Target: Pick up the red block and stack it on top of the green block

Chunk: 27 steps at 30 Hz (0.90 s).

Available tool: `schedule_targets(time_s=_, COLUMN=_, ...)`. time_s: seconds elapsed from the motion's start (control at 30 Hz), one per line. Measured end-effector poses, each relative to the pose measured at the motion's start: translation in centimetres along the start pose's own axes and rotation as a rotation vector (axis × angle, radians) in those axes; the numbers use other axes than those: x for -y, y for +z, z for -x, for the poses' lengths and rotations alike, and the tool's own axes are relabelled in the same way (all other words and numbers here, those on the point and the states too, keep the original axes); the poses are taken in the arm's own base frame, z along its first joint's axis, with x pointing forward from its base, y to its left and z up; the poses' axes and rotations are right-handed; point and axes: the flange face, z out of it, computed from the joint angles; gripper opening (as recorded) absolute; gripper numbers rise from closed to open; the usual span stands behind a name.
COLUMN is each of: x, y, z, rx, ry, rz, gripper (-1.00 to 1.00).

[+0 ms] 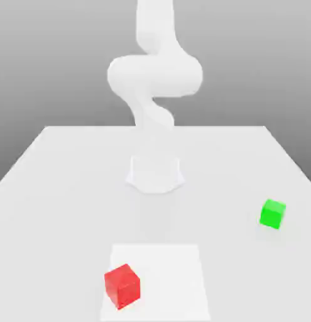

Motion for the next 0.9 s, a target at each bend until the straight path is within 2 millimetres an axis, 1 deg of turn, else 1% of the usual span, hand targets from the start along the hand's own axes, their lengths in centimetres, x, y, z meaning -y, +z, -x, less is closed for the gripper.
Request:
schedule_targets(time_s=0.1, x=-1.4, y=6.7, z=0.0, rx=0.095, ry=-0.066, rz=0.039, gripper=0.00)
schedule_targets(time_s=0.2, x=-3.2, y=12.9, z=0.7, rx=0.182, ry=-0.129, rz=0.077, gripper=0.00)
schedule_targets(time_s=0.33, x=-6.2, y=20.5, z=2.7, rx=0.292, ry=-0.214, rz=0.130, gripper=0.00)
schedule_targets(time_s=0.47, x=-10.0, y=27.2, z=5.6, rx=0.397, ry=-0.300, rz=0.188, gripper=0.00)
schedule_targets(time_s=0.57, x=-13.3, y=31.4, z=8.1, rx=0.472, ry=-0.367, rz=0.234, gripper=0.00)
schedule_targets(time_s=0.63, x=-15.7, y=33.9, z=9.8, rx=0.521, ry=-0.411, rz=0.267, gripper=0.00)
schedule_targets(time_s=0.77, x=-20.9, y=37.7, z=13.4, rx=0.616, ry=-0.507, rz=0.338, gripper=0.00)
schedule_targets(time_s=0.9, x=-23.6, y=41.2, z=15.8, rx=0.637, ry=-0.534, rz=0.353, gripper=0.00)
